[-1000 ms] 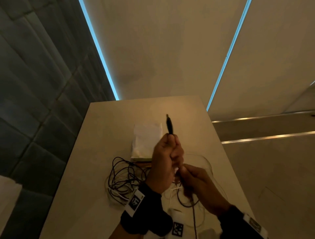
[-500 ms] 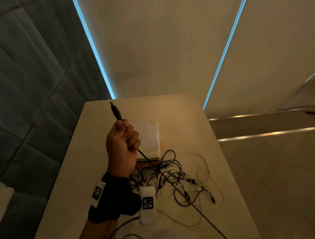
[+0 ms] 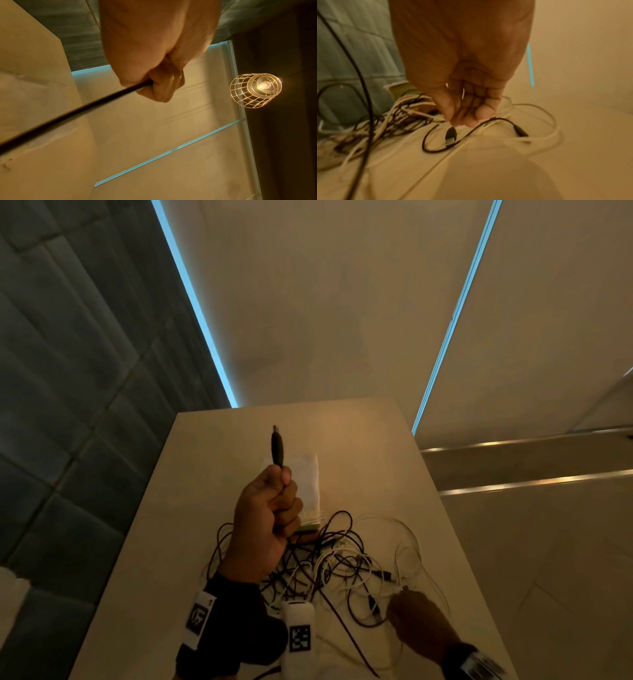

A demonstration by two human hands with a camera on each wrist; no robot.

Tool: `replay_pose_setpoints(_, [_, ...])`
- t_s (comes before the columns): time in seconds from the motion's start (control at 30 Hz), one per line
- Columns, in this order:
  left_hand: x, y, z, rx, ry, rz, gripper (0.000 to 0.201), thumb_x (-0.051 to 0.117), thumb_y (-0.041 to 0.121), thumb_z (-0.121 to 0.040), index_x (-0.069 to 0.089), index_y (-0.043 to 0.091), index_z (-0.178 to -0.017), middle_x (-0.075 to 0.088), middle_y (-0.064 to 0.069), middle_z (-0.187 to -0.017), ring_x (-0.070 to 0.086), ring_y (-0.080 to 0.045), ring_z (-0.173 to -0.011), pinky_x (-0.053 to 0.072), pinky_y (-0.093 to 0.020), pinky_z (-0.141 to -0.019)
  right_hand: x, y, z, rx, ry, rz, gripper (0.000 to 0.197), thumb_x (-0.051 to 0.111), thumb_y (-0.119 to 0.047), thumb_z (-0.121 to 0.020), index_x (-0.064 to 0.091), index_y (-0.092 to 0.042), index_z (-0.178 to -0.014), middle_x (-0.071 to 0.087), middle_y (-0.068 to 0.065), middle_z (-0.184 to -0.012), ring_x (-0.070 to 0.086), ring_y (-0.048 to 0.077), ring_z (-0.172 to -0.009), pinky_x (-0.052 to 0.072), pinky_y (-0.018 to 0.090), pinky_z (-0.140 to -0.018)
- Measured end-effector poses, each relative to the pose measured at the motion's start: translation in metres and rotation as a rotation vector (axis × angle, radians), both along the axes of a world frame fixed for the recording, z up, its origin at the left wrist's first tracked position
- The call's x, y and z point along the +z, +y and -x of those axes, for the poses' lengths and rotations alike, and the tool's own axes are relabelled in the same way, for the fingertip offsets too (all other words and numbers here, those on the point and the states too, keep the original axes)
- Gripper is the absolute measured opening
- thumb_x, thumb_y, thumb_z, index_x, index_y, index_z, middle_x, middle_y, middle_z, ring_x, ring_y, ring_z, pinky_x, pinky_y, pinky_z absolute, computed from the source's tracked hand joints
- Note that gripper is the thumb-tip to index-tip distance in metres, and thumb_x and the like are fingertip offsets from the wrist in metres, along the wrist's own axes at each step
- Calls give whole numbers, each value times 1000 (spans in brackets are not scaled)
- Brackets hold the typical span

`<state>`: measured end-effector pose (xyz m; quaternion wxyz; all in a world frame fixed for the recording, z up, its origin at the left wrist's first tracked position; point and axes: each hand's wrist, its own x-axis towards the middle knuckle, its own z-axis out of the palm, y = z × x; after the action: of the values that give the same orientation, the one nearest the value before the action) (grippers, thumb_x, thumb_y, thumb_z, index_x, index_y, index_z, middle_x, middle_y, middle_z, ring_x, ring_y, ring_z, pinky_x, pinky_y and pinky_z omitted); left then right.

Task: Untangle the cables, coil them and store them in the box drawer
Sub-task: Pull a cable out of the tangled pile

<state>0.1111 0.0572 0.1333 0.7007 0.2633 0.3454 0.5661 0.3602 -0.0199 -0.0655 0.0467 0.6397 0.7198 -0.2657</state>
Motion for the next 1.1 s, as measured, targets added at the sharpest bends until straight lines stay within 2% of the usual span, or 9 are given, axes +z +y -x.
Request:
replay_pose_setpoints(0.17, [-2, -5, -2, 4, 28, 1, 15, 44, 24, -87, 45, 14, -76, 27, 9, -46, 19, -2, -34, 9, -16, -37, -15, 16, 26, -57, -87, 205, 28, 54, -47, -84, 39, -25, -90, 52, 1, -105, 49, 19, -87, 39, 30, -72])
replay_pose_setpoints(0.33, [-11, -7, -4, 21, 54, -6, 18, 43, 25, -90, 46, 13, -77, 28, 8, -47, 18, -4, -36, 11, -15, -37, -22, 19, 26, -79, 6, 151, 20, 47, -39, -84, 40, -24, -96, 58, 3, -113, 58, 23, -101, 46, 31, -76])
replay_pose_setpoints(0.4, [-14, -8, -4, 27, 80, -18, 21, 41, 23, -95, 47, 12, -78, 30, 6, -49, 19, -4, -37, 15, -14, -35, -12, 21, 19, -92, 55, 150, 25, 48, -35, -85, 45, -23, -107, 60, 3, -108, 61, 25, -98, 47, 32, -72])
replay_pose_setpoints(0.57, [-18, -11, -4, 1, 186, -37, 23, 41, 28, -95, 47, 12, -79, 32, 5, -54, 21, -5, -39, 21, -16, -36, 50, 39, 12, -32, 227, -103, 18, 60, -30, -81, 47, -18, -83, 57, -1, -82, 56, 20, -75, 41, 31, -60])
replay_pose_setpoints(0.7, [-24, -12, -11, 12, 281, -31, 26, 37, 25, -100, 49, 9, -83, 32, 6, -54, 21, -5, -41, 18, -18, -39, 103, 61, 25, -19, 587, -293, 13, 69, -24, -82, 58, -18, -84, 66, -3, -82, 64, 13, -74, 54, 28, -66])
replay_pose_setpoints(0.83, [-28, -13, -18, 60, 434, -28, 23, 40, 22, -100, 55, 5, -95, 33, 4, -58, 25, -6, -44, 23, -21, -42, 136, 73, 55, -228, 1072, -152, 12, 62, -11, -91, 56, -2, -94, 71, 14, -76, 70, 30, -71, 59, 42, -71])
replay_pose_setpoints(0.93, [-37, -11, -21, 78, 594, -9, 30, 53, 40, -95, 64, 13, -102, 54, -12, -70, 58, -34, -61, 58, -48, -66, 150, 74, 81, -293, 1221, -184, 15, 59, -11, -93, 57, 4, -90, 58, 5, -60, 55, 23, -52, 51, 38, -52])
replay_pose_setpoints(1.0, [-41, -15, -21, 57, 606, 11, 44, 59, 58, -82, 67, 19, -100, 62, -21, -90, 60, -54, -89, 51, -68, -77, 152, 72, 94, -285, 1286, -147, 15, 55, -7, -95, 56, 7, -91, 54, 4, -62, 52, 12, -50, 46, 27, -48])
replay_pose_setpoints(1.1, [-40, -18, -20, 152, 630, -26, 30, 55, 42, -94, 70, 17, -100, 70, -11, -99, 67, -42, -89, 56, -62, -71, 147, 67, 102, -226, 1320, -32, 12, 49, 4, -95, 54, 13, -102, 59, 8, -73, 59, 7, -58, 49, 18, -53])
